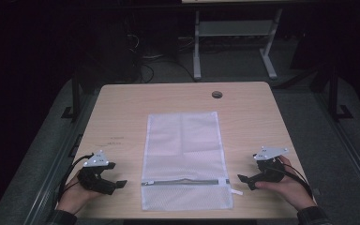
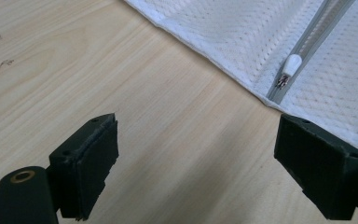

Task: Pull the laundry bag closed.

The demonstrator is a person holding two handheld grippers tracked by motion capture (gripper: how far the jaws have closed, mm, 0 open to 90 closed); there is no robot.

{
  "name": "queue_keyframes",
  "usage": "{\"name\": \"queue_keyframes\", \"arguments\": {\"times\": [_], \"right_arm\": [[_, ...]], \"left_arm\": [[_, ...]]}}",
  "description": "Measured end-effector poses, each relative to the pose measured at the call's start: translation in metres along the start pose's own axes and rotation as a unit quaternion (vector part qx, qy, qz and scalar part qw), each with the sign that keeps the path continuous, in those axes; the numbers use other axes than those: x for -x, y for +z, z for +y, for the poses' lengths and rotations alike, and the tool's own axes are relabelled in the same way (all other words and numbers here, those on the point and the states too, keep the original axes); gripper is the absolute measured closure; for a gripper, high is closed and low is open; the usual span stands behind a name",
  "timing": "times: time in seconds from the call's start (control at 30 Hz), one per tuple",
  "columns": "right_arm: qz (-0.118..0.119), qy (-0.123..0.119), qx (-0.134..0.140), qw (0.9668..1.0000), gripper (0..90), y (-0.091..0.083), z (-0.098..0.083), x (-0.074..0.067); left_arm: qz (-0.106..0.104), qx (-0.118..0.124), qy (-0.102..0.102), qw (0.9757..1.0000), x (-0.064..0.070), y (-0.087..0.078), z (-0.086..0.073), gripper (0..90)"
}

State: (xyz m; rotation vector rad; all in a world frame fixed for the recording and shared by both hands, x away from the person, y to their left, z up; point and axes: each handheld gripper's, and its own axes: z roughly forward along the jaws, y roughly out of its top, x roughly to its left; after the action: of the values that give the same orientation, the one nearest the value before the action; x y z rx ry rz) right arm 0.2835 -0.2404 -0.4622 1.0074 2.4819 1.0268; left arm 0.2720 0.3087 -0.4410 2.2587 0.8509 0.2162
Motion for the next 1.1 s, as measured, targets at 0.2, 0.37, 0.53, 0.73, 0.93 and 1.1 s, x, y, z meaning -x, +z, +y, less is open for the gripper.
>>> {"name": "queue_keyframes", "arguments": {"times": [0.2, 0.37, 0.53, 0.73, 0.93, 1.1], "right_arm": [[0.01, -0.016, 0.0, 0.9998, 0.0, 0.0, 0.005, -0.006], [0.022, -0.02, 0.002, 0.9996, 0.0, 0.0, 0.008, -0.011], [0.036, -0.032, 0.0, 0.9988, 0.0, 0.003, 0.016, -0.019], [0.054, -0.051, 0.003, 0.9972, 0.0, 0.008, 0.025, -0.03], [0.067, -0.064, 0.005, 0.9957, 0.0, 0.012, 0.035, -0.036], [0.075, -0.076, 0.002, 0.9943, 0.0, 0.016, 0.045, -0.043]], "left_arm": [[-0.001, 0.0, 0.004, 1.0, 0.003, 0.001, 0.001, 12.8], [-0.002, -0.002, 0.008, 1.0, 0.004, 0.002, 0.001, 12.8], [-0.005, -0.006, 0.017, 0.9998, 0.005, 0.001, 0.003, 12.9], [-0.007, -0.01, 0.017, 0.9998, 0.005, 0.002, 0.005, 12.9], [-0.006, -0.009, 0.017, 0.9998, 0.006, 0.001, 0.006, 12.9], [-0.004, -0.006, 0.015, 0.9999, 0.006, 0.0, 0.006, 12.9]]}}
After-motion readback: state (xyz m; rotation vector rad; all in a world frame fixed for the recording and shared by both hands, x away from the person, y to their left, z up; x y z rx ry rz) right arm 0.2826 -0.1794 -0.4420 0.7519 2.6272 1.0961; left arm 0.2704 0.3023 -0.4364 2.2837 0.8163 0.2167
